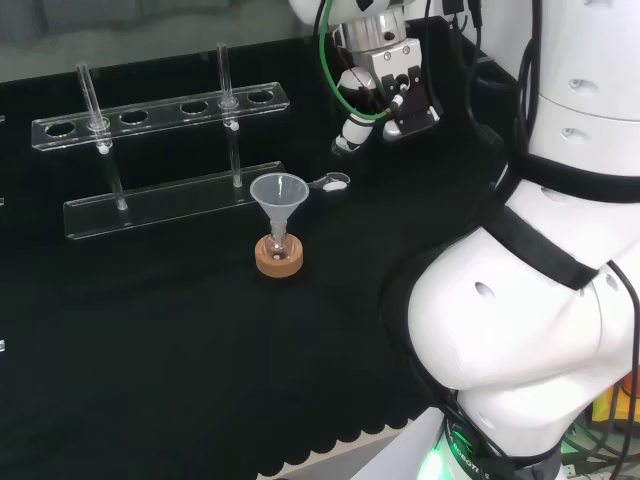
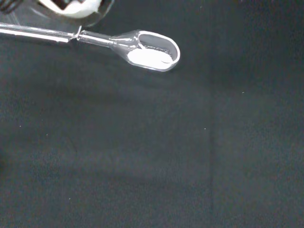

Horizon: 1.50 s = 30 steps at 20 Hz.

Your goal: Pick up the weighing funnel.

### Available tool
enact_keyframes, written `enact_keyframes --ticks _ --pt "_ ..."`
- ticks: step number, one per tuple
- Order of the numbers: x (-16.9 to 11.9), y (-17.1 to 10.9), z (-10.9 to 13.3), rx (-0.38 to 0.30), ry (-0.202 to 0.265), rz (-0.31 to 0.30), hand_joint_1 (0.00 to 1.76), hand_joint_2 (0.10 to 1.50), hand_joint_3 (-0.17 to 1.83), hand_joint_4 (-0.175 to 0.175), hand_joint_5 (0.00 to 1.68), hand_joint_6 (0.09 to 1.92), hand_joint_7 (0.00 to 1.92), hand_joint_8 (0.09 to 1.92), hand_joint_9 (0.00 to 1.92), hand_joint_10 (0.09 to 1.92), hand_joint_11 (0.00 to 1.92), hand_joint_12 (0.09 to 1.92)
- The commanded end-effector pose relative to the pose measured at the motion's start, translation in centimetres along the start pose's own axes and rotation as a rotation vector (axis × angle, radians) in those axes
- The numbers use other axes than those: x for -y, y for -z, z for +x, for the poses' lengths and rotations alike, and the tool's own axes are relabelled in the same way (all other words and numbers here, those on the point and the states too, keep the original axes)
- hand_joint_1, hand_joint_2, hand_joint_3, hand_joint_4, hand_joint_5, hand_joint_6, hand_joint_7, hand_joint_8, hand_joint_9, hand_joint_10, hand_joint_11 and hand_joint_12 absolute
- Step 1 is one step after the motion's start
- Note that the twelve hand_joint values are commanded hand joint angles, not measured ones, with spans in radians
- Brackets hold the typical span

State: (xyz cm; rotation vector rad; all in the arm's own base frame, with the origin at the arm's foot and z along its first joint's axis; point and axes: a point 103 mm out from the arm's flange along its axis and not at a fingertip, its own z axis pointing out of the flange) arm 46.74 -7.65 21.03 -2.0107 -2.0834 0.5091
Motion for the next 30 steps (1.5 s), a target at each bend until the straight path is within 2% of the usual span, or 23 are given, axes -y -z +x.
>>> enact_keyframes --ticks 1,7,12,14,21,30 --pt "-2.4 -1.5 -0.9 -0.017 0.045 -0.019 0.83 0.64 0.52 -0.063 0.54 0.09 0.43 0.68 0.71 0.56 0.44 1.32" --pt "-4.3 -3.5 -0.4 -0.005 0.054 0.002 0.84 0.64 0.53 -0.062 0.54 0.09 0.43 0.68 0.71 0.55 0.44 1.32" --pt "-4.8 -4.0 0.2 0.008 0.042 0.007 0.84 0.63 0.54 -0.061 0.55 0.09 0.43 0.68 0.71 0.55 0.44 1.32" --pt "-5.0 -4.5 0.2 0.006 0.06 0.004 0.84 0.63 0.54 -0.06 0.56 0.09 0.43 0.68 0.71 0.55 0.45 1.31" --pt "-6.5 -7.3 0.5 0.012 0.026 0.013 0.85 0.63 0.55 -0.059 0.58 0.09 0.44 0.67 0.71 0.55 0.45 1.31" --pt "-7.0 -8.2 0.7 0.011 0.014 0.009 0.85 0.63 0.56 -0.057 0.62 0.09 0.44 0.68 0.72 0.55 0.45 1.31"
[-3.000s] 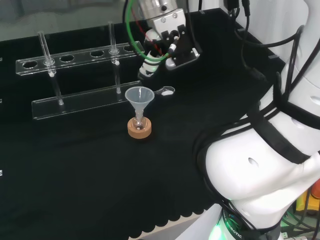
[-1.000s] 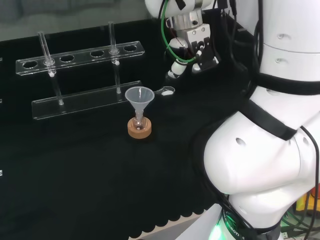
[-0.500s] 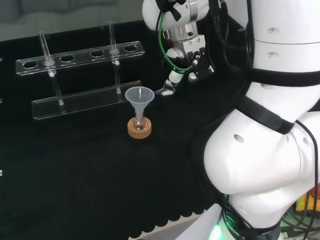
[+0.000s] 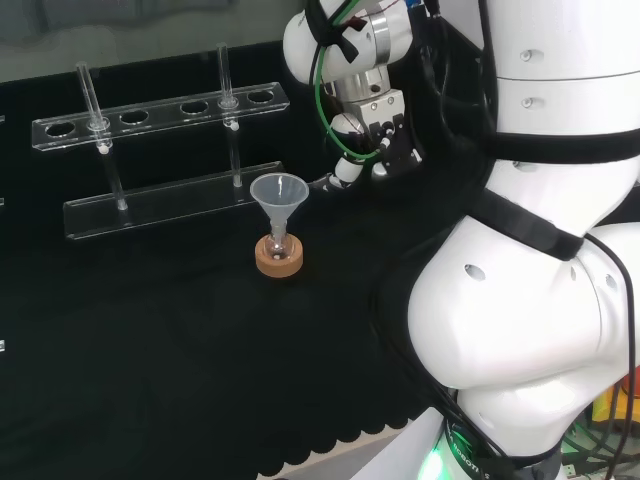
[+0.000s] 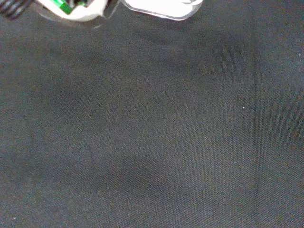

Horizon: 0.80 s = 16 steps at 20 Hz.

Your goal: Pick up the weighing funnel.

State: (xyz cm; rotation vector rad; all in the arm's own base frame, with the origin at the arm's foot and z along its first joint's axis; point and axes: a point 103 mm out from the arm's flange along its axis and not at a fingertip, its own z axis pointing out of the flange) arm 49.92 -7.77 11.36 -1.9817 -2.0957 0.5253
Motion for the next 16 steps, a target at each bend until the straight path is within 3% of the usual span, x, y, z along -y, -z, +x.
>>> enact_keyframes --ticks 1,16 --pt "-0.4 -0.5 0.2 0.007 0.002 -0.009 0.85 0.63 0.56 -0.057 0.63 0.09 0.44 0.68 0.72 0.55 0.45 1.31" --pt "-2.2 -1.8 -0.5 0.009 0.011 0.009 0.86 0.63 0.57 -0.047 0.73 0.16 0.47 0.68 0.75 0.54 0.47 1.3"
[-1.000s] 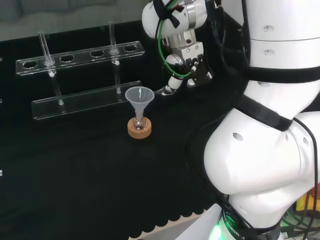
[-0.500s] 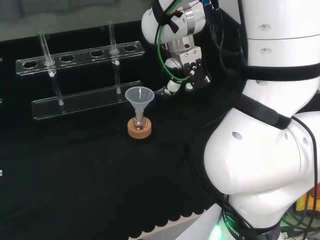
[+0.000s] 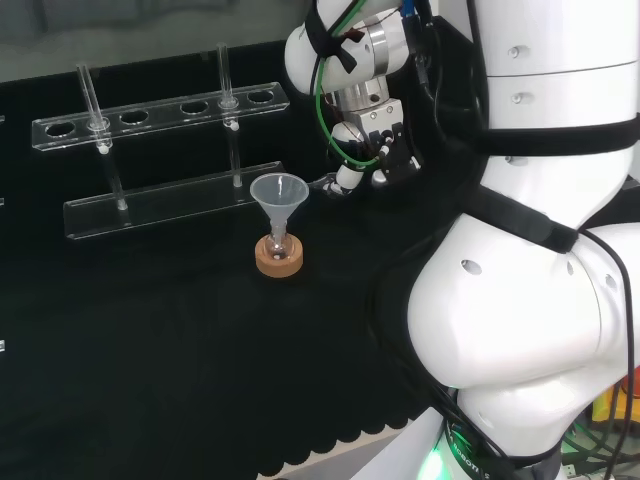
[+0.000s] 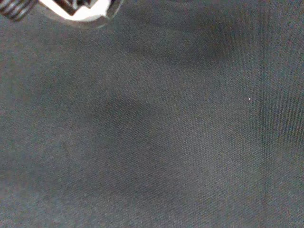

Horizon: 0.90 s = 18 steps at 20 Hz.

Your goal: Pick up the weighing funnel.

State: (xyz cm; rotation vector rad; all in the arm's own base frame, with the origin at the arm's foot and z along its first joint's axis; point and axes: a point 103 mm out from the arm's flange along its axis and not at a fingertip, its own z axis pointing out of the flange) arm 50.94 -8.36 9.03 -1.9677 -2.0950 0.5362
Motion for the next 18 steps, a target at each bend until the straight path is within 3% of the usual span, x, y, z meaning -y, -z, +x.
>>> enact_keyframes --ticks 1,5,10,18 --pt "-0.5 0.1 0.0 0.01 0.005 -0.004 0.86 0.63 0.57 -0.047 0.73 0.16 0.47 0.68 0.75 0.54 0.47 1.3" --pt "-1.0 0.1 0.3 0.02 0.01 0.001 0.86 0.63 0.58 -0.043 0.75 0.21 0.49 0.67 0.76 0.53 0.48 1.29" --pt "-1.2 -0.1 0.5 0.027 0.007 0.003 0.86 0.63 0.6 -0.037 0.67 0.52 0.5 0.66 0.78 0.51 0.48 1.29" --pt "-1.6 0.0 0.4 0.035 0.003 0.0 0.86 0.64 0.6 -0.032 0.68 0.59 0.51 0.66 0.78 0.51 0.49 1.29"
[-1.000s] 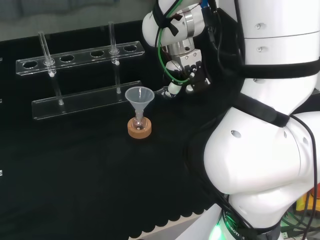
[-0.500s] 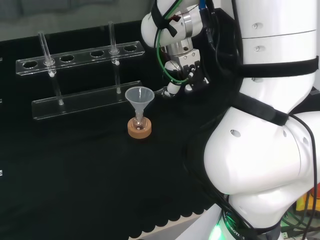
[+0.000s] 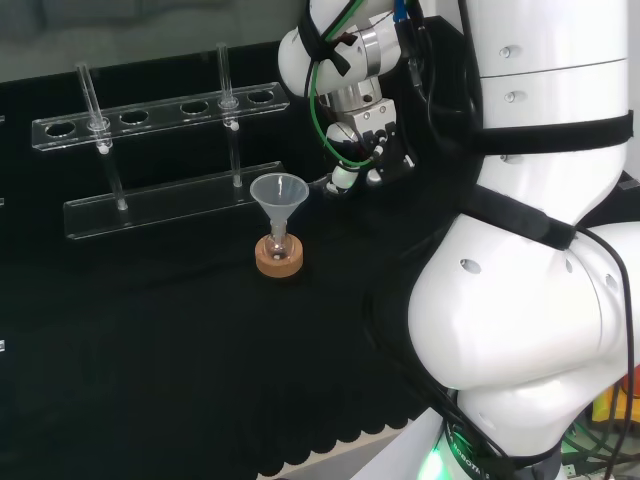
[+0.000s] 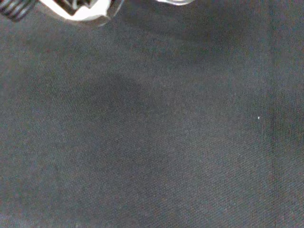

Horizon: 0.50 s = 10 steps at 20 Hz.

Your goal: Pick up the weighing funnel.

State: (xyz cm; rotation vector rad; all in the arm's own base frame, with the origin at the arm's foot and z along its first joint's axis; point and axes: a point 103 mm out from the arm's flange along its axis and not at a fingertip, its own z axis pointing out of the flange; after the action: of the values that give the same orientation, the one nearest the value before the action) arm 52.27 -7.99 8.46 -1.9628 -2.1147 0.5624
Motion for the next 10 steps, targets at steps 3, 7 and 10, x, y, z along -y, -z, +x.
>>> enact_keyframes --ticks 3,7,10 --pt "-0.32 -0.02 0.17 0.015 -0.005 0.001 0.86 0.64 0.6 -0.031 0.69 0.6 0.51 0.66 0.79 0.51 0.49 1.29" --pt "-0.51 0.05 0.2 0.017 -0.004 0.001 0.86 0.65 0.61 -0.031 0.69 0.61 0.51 0.67 0.79 0.51 0.49 1.29" --pt "-0.68 0.12 0.26 0.023 -0.004 -0.002 0.86 0.65 0.61 -0.029 0.7 0.62 0.51 0.67 0.79 0.51 0.49 1.29"
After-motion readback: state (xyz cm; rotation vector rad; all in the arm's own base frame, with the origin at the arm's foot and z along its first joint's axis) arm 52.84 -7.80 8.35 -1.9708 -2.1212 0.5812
